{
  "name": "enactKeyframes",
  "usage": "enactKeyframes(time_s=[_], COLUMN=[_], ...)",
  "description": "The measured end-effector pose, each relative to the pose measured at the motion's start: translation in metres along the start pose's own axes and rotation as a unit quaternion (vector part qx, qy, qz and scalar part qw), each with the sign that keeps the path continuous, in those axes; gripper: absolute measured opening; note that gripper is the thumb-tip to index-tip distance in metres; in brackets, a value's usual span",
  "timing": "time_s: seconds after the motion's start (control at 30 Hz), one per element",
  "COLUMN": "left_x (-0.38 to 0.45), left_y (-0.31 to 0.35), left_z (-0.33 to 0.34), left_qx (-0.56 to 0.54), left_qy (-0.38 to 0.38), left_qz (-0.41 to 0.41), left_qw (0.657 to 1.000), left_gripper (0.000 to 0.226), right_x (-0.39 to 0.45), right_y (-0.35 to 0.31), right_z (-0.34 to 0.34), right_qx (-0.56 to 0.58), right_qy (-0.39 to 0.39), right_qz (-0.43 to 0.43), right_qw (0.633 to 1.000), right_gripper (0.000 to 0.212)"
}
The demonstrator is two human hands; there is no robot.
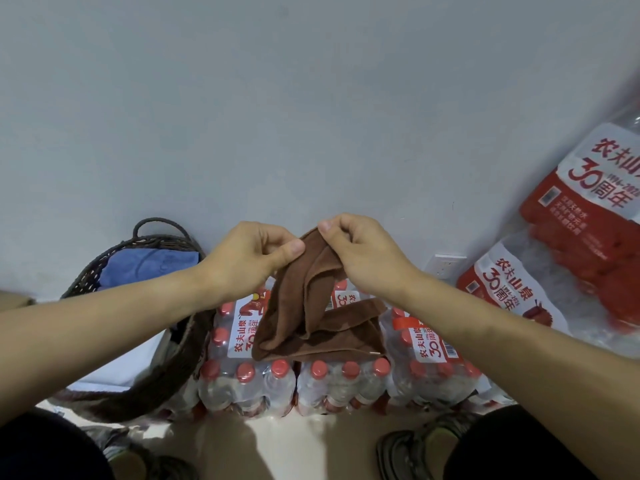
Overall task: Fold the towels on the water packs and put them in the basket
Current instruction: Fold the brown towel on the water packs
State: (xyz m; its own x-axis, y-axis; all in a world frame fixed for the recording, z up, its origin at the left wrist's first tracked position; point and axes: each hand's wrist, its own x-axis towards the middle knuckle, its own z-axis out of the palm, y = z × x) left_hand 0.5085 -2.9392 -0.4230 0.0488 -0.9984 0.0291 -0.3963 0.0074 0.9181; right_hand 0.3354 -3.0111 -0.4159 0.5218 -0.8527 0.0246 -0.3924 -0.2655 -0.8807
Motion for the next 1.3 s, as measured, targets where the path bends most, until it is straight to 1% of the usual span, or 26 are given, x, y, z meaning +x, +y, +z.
enactKeyframes(time_s=[0.1,0.17,0.23,0.27,0.37,0.43,0.5,0.53,0.6,0.67,0.7,0.73,0.77,0.8,0.87,0.9,0.97,1.07,1.1,1.13,1.17,1.23,1.3], left_x=[0.002,0.004,0.006,0.006,0.005,0.004,0.0,-0.001,-0.004,-0.004,-0.004,-0.004,-0.003,-0.003,-0.003,-0.004,-0.003,0.0,0.001,0.003,0.003,0.0,-0.006], left_y=[0.001,0.002,0.001,0.002,0.003,0.002,0.0,-0.003,-0.007,-0.01,-0.012,-0.014,-0.017,-0.019,-0.022,-0.022,-0.023,-0.022,-0.023,-0.023,-0.023,-0.023,-0.022], left_z=[0.003,0.003,0.001,0.001,-0.001,-0.008,-0.017,-0.02,-0.027,-0.033,-0.036,-0.039,-0.041,-0.044,-0.045,-0.044,-0.039,-0.034,-0.035,-0.038,-0.042,-0.051,-0.058], left_qx=[-0.015,-0.045,-0.075,-0.082,-0.1,-0.048,0.034,0.058,0.071,0.06,0.045,0.021,-0.006,-0.028,-0.049,-0.059,-0.092,-0.105,-0.101,-0.094,-0.077,-0.008,0.066], left_qy=[0.013,0.031,0.023,0.003,-0.092,-0.175,-0.276,-0.312,-0.343,-0.349,-0.343,-0.334,-0.326,-0.319,-0.315,-0.311,-0.279,-0.2,-0.194,-0.202,-0.225,-0.294,-0.335], left_qz=[0.008,0.001,-0.011,-0.016,-0.048,-0.06,-0.074,-0.092,-0.132,-0.153,-0.156,-0.16,-0.164,-0.167,-0.17,-0.17,-0.179,-0.162,-0.154,-0.151,-0.151,-0.158,-0.163], left_qw=[1.0,0.999,0.997,0.996,0.99,0.982,0.958,0.944,0.927,0.923,0.925,0.929,0.931,0.932,0.933,0.933,0.939,0.961,0.964,0.963,0.96,0.943,0.926], left_gripper=[0.032,0.04,0.041,0.041,0.043,0.044,0.033,0.027,0.022,0.027,0.032,0.037,0.042,0.047,0.051,0.052,0.052,0.05,0.052,0.055,0.056,0.059,0.06], right_x=[0.002,0.002,0.002,0.002,0.002,0.002,0.002,0.003,0.004,0.003,0.001,0.0,-0.002,-0.003,-0.005,-0.005,-0.004,-0.003,-0.004,-0.004,-0.004,-0.004,-0.004], right_y=[0.002,0.003,0.003,0.004,0.009,0.012,0.014,0.016,0.02,0.023,0.024,0.026,0.03,0.033,0.037,0.038,0.04,0.048,0.05,0.051,0.051,0.05,0.048], right_z=[-0.001,-0.004,-0.01,-0.013,-0.024,-0.029,-0.034,-0.037,-0.045,-0.055,-0.06,-0.066,-0.071,-0.075,-0.078,-0.079,-0.077,-0.07,-0.066,-0.064,-0.062,-0.061,-0.062], right_qx=[0.056,0.09,0.114,0.133,0.197,0.214,0.23,0.242,0.255,0.246,0.229,0.2,0.163,0.121,0.037,0.015,0.031,0.106,0.14,0.171,0.2,0.234,0.222], right_qy=[-0.002,-0.028,-0.066,-0.083,-0.129,-0.166,-0.181,-0.183,-0.2,-0.26,-0.299,-0.34,-0.376,-0.405,-0.436,-0.434,-0.409,-0.349,-0.327,-0.307,-0.292,-0.27,-0.255], right_qz=[-0.006,-0.01,-0.006,0.001,0.038,0.062,0.086,0.097,0.12,0.143,0.158,0.184,0.215,0.24,0.272,0.279,0.282,0.272,0.274,0.279,0.285,0.292,0.294], right_qw=[0.998,0.995,0.991,0.988,0.971,0.961,0.952,0.948,0.938,0.923,0.913,0.901,0.887,0.874,0.857,0.856,0.868,0.89,0.894,0.894,0.891,0.887,0.894], right_gripper=[0.028,0.026,0.029,0.032,0.039,0.046,0.049,0.049,0.047,0.049,0.06,0.074,0.085,0.086,0.071,0.059,0.035,0.017,0.015,0.015,0.017,0.03,0.035])
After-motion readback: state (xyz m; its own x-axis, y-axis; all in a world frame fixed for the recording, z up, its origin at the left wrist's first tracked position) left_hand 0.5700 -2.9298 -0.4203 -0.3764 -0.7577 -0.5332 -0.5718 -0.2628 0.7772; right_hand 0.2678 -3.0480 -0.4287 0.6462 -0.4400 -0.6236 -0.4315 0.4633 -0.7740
